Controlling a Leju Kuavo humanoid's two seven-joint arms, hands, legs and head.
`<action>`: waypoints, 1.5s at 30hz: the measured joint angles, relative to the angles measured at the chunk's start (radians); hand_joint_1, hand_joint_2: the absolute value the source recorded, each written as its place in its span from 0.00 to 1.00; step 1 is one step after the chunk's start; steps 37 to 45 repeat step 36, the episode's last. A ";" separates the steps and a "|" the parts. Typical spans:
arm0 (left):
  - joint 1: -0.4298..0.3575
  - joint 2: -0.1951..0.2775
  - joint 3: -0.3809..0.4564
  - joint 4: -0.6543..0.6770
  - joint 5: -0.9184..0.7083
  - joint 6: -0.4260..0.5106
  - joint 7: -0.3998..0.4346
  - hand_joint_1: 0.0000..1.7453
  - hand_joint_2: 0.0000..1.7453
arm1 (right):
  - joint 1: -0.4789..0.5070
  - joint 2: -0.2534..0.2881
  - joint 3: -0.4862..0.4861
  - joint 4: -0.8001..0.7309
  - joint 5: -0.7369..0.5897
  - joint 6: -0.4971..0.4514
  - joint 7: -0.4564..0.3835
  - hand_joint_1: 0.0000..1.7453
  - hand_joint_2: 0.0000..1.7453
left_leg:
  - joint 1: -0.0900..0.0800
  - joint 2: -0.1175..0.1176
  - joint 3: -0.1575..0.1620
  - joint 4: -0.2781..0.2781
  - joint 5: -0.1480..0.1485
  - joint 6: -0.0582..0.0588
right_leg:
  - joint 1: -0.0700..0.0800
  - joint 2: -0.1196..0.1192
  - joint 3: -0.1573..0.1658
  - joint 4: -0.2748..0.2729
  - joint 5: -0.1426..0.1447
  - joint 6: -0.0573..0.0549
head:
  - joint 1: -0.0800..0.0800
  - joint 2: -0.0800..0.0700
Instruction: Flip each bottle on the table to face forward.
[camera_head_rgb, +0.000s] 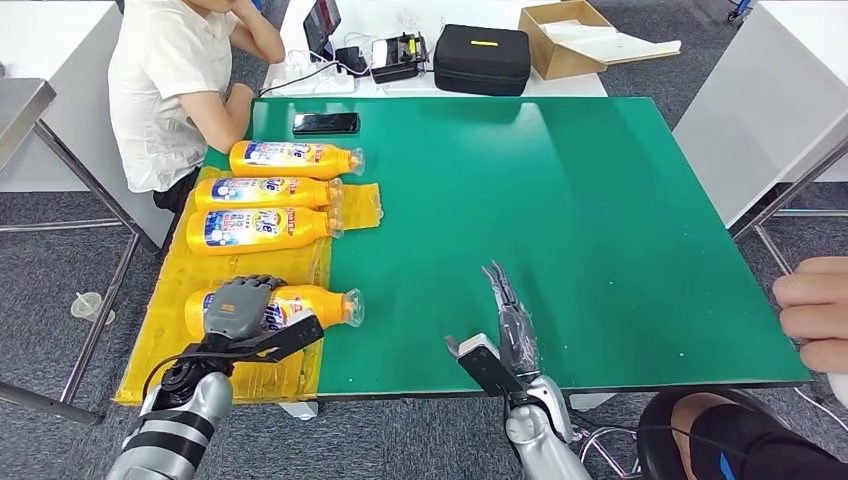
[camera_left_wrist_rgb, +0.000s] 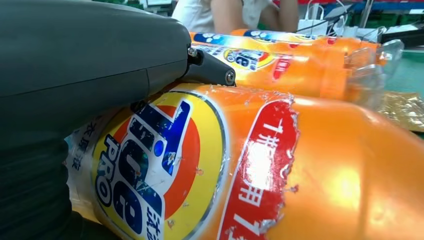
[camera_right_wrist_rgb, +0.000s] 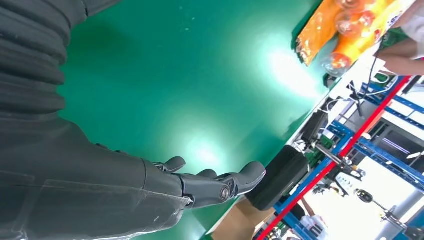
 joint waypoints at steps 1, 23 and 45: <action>-0.013 0.006 0.000 0.024 0.000 0.004 -0.003 1.00 1.00 | -0.001 0.001 0.000 0.002 0.000 0.000 -0.001 0.00 1.00 | 0.000 -0.001 0.000 0.000 0.000 0.000 | 0.000 0.000 0.000 0.000 0.000 0.000 | 0.000 0.000; -0.136 0.052 0.000 0.285 -0.065 0.033 -0.030 0.00 1.00 | -0.012 0.008 0.017 0.027 -0.037 0.024 -0.036 0.00 1.00 | 0.000 -0.005 0.012 -0.001 0.000 -0.001 | 0.000 -0.002 0.013 0.000 -0.002 -0.002 | 0.000 0.000; -0.257 0.094 0.005 0.450 -0.039 -0.231 -0.096 0.00 1.00 | -0.073 -0.014 0.101 0.103 -0.188 -0.010 -0.037 0.00 1.00 | 0.000 -0.003 0.024 -0.002 -0.001 -0.008 | 0.002 0.000 0.024 0.001 0.001 -0.005 | 0.000 0.000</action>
